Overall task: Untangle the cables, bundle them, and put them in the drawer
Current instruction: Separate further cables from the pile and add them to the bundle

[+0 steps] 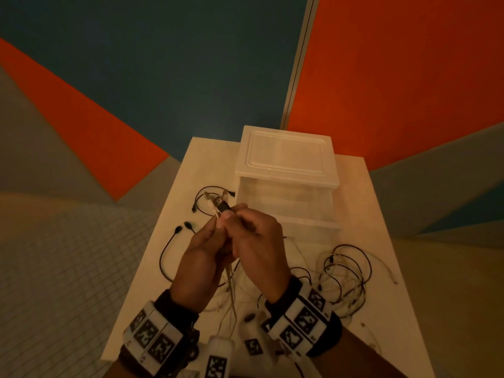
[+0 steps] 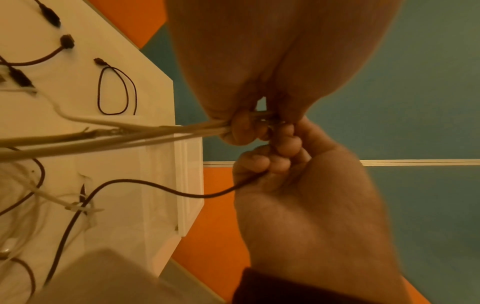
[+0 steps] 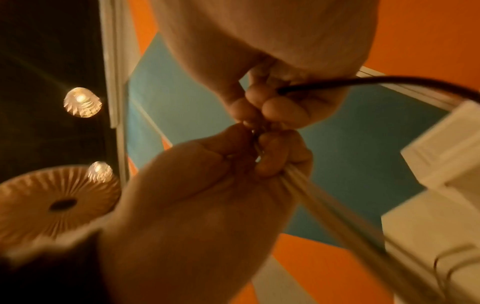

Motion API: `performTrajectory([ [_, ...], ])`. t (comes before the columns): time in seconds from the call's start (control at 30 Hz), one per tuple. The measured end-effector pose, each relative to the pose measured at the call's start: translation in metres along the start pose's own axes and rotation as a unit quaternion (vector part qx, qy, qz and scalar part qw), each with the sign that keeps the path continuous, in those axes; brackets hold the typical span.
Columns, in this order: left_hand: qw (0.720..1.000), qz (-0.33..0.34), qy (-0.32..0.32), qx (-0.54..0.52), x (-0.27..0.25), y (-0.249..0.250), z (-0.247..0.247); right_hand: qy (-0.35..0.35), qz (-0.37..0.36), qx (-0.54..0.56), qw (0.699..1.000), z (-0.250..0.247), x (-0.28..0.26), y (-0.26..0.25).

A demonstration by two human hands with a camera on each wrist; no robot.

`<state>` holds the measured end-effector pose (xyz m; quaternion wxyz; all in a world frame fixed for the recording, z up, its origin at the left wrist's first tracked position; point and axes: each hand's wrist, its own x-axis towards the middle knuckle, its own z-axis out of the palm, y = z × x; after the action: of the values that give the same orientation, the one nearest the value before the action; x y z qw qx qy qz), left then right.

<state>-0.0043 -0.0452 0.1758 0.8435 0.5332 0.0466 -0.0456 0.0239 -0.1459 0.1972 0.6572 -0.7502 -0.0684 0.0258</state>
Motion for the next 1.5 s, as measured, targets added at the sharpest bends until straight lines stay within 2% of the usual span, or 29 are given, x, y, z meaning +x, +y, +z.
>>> performTrajectory([
  [0.1, 1.0, 0.005, -0.004, -0.011, -0.003, 0.0, 0.002, -0.01, 0.063, 0.05, 0.997, 0.0, 0.002, 0.0],
  [0.23, 0.999, 0.032, 0.0, 0.016, -0.002, -0.001, 0.001, -0.029, 0.111, 0.031, 0.993, -0.001, 0.0, 0.003],
  [0.37, 0.999, 0.035, 0.025, 0.023, -0.002, -0.002, -0.002, -0.1, 0.14, 0.066, 0.983, -0.009, -0.002, 0.003],
  [0.47, 0.999, 0.029, 0.038, 0.021, 0.0, -0.001, -0.007, -0.134, 0.097, 0.035, 0.986, -0.018, -0.005, 0.003],
  [0.53, 0.998, 0.024, 0.038, 0.038, 0.001, -0.001, -0.008, -0.114, 0.065, 0.022, 0.991, -0.019, -0.007, 0.005],
  [0.67, 0.999, 0.018, 0.023, 0.012, 0.002, -0.002, -0.004, -0.075, 0.066, 0.045, 0.994, -0.015, -0.002, 0.009],
  [0.93, 0.999, 0.028, 0.027, -0.031, 0.012, -0.001, -0.017, -0.167, -0.027, -0.115, 0.979, -0.03, -0.006, 0.039],
  [1.07, 0.997, 0.04, 0.023, -0.062, 0.014, -0.006, -0.018, -0.187, -0.03, -0.124, 0.974, -0.042, -0.015, 0.063],
  [1.2, 0.995, 0.043, 0.05, -0.074, 0.018, -0.001, -0.031, -0.197, -0.031, -0.172, 0.965, -0.055, -0.031, 0.099],
  [1.5, 0.992, 0.077, 0.069, 0.069, 0.019, -0.007, -0.059, -0.171, -0.002, -0.186, 0.968, -0.09, -0.064, 0.153],
])
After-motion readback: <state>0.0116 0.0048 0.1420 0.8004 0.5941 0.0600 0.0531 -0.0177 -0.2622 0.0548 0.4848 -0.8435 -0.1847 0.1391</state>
